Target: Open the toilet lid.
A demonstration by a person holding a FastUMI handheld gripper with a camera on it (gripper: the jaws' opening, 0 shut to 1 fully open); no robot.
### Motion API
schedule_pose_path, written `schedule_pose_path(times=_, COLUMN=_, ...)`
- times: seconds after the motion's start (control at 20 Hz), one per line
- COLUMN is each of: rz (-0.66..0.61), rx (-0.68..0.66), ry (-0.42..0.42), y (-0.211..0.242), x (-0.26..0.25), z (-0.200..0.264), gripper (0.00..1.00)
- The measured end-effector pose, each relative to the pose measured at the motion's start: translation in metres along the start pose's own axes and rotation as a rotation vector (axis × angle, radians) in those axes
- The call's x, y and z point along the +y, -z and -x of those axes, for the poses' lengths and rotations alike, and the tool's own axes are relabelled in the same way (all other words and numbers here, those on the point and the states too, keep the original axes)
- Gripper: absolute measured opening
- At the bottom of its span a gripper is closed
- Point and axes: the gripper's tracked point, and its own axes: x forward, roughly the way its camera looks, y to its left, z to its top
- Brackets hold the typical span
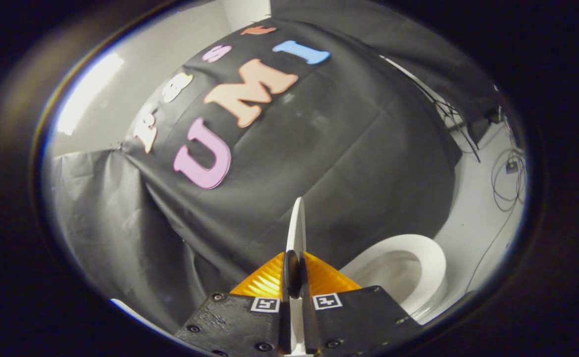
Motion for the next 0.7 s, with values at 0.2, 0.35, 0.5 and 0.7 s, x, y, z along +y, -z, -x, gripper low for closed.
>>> schedule_pose_path(times=0.2, rz=0.090, rx=0.021, ry=-0.042, y=0.005, x=0.043, z=-0.004, gripper=0.13)
schedule_pose_path(times=0.35, rz=0.187, rx=0.051, ry=-0.063, y=0.011, x=0.069, z=-0.010, gripper=0.15)
schedule_pose_path(times=0.5, rz=0.288, rx=0.088, ry=-0.084, y=0.015, x=0.096, z=-0.022, gripper=0.16)
schedule_pose_path(times=0.7, rz=0.379, rx=0.117, ry=-0.134, y=0.030, x=0.133, z=-0.032, gripper=0.16)
